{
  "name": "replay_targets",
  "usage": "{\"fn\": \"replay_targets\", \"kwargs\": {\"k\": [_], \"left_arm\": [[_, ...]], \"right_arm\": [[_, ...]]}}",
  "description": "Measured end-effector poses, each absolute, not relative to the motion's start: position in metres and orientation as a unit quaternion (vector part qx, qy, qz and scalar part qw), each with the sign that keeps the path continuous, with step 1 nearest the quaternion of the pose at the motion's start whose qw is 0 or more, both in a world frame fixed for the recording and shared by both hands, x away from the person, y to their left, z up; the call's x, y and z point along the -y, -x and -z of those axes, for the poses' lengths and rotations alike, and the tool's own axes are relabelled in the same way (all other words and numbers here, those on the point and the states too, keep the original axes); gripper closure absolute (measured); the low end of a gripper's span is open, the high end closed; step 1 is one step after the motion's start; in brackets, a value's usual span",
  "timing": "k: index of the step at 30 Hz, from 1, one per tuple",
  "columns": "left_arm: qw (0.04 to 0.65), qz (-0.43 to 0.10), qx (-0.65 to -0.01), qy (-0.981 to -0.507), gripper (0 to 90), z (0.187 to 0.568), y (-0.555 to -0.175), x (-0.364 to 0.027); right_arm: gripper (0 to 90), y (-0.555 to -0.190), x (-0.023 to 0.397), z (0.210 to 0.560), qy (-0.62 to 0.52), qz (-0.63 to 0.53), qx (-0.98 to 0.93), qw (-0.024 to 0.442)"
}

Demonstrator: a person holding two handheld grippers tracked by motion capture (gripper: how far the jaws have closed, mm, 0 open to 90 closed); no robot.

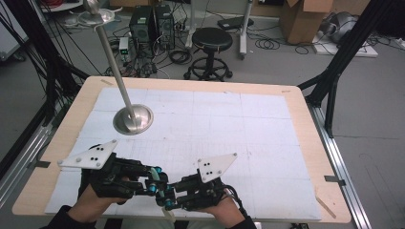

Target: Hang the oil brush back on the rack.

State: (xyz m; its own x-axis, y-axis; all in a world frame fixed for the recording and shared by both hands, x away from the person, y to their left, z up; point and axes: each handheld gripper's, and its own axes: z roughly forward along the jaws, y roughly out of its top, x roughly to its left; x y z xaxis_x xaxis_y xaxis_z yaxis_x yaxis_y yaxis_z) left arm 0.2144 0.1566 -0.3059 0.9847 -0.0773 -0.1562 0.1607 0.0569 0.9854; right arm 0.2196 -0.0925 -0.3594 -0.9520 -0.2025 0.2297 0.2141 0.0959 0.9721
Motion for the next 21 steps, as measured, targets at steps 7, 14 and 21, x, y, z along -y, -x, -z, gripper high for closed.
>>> {"fn": "replay_targets", "kwargs": {"k": [7, 14, 21], "left_arm": [[0.703, 0.029, -0.088, -0.706, 81.1, 0.304, -0.221, -0.164], [0.694, -0.028, -0.141, -0.705, 81.9, 0.3, -0.235, -0.18], [0.69, -0.072, -0.182, -0.697, 82.0, 0.285, -0.259, -0.2]], "right_arm": [[34.7, -0.222, 0.105, 0.357, 0.086, 0.654, 0.748, 0.076], [28.2, -0.223, 0.141, 0.356, 0.164, 0.628, 0.76, -0.026], [24.7, -0.222, 0.179, 0.357, 0.243, 0.599, 0.753, -0.124]]}}
